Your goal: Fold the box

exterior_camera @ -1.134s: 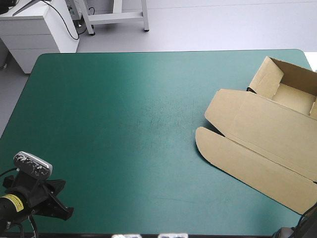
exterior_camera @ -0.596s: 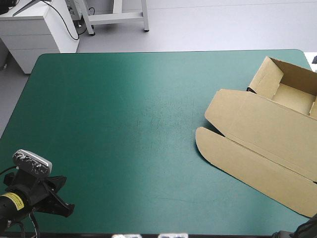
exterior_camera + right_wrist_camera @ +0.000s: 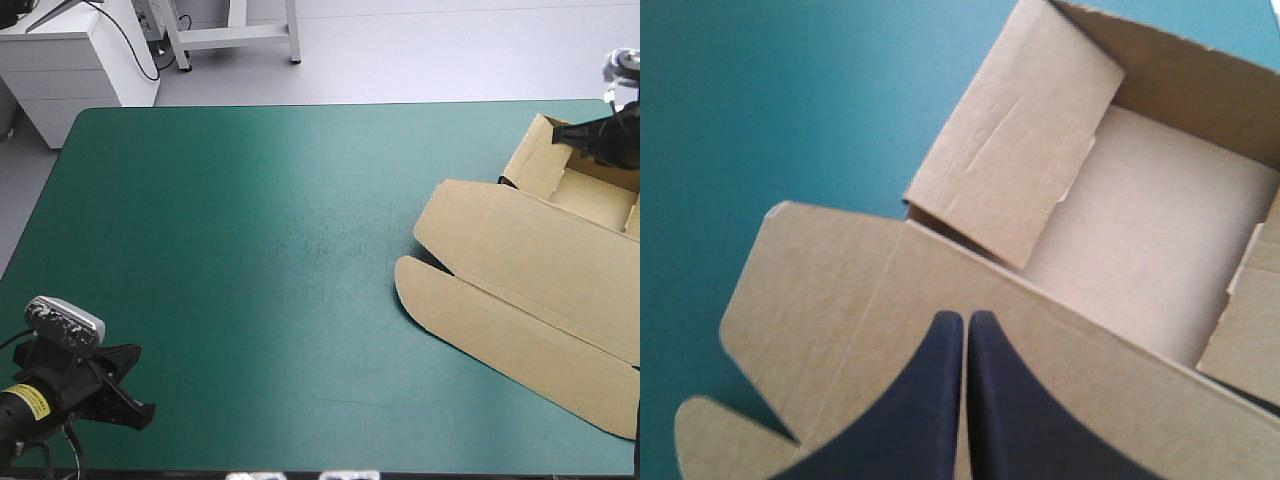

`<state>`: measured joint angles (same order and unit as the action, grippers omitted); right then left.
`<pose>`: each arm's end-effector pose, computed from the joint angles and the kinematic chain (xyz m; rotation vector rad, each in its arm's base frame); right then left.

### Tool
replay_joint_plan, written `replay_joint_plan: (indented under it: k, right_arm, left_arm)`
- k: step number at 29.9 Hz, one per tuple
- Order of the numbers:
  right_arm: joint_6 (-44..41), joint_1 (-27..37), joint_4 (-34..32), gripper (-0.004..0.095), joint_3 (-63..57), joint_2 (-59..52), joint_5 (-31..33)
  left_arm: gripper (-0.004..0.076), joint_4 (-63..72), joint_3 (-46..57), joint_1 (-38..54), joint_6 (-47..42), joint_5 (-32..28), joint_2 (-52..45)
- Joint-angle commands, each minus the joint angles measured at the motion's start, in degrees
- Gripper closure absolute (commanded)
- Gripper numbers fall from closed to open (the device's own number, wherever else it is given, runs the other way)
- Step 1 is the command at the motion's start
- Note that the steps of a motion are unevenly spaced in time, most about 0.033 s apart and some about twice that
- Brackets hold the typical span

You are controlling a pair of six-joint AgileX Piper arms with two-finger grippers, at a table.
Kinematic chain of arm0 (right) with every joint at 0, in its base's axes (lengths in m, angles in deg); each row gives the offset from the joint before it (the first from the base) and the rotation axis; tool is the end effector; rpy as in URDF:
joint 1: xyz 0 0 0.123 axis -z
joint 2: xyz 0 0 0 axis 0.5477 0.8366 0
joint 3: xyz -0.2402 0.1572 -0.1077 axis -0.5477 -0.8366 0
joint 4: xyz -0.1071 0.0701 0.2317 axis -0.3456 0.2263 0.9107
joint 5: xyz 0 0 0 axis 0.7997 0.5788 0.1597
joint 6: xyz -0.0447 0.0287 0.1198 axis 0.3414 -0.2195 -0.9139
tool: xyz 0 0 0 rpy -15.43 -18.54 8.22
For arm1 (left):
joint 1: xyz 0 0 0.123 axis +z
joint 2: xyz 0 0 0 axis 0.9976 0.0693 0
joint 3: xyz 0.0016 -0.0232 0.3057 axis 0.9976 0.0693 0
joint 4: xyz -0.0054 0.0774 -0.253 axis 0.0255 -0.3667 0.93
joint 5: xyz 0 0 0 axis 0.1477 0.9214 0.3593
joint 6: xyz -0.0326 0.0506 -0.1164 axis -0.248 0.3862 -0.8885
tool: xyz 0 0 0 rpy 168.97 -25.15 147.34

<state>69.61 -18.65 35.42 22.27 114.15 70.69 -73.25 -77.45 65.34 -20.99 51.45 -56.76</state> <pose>0.3362 -0.0593 0.4537 0.1274 2.3875 0.1017 0.0808 -0.0406 0.3437 0.5762 2.2337 -0.2105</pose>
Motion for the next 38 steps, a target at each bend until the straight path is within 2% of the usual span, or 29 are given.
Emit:
replay_joint_plan:
  k: [1,5,14,26,30,38]
  right_arm:
    - [1.6,-3.2,1.6,0.0908,-5.3,-6.5,0.4]
    - [1.9,-7.2,1.9,0.0908,-14.0,-12.7,-1.0]
    - [4.5,-13.7,3.6,0.0908,-35.2,-29.9,-8.2]
    - [8.3,-14.0,3.7,0.0909,-58.4,-53.5,-11.5]
    - [13.1,-14.0,5.5,0.0909,-66.0,-61.7,-12.5]
    - [13.7,-14.0,8.7,0.0909,-73.5,-73.9,-14.4]
  left_arm:
    - [0.0732,1.9,-1.5,-0.4,-0.7,-4.8,0.5]
    - [0.0732,1.4,-1.5,-0.4,-0.7,-4.6,0.5]
    - [0.0732,2.7,3.2,-0.4,-0.7,-4.4,0.5]
    - [0.0732,8.2,9.6,-0.4,3.5,-4.9,0.5]
    - [0.0732,12.0,11.4,-0.4,6.7,-6.3,0.3]
    - [0.0732,13.6,15.1,-0.4,7.0,-9.2,-3.1]
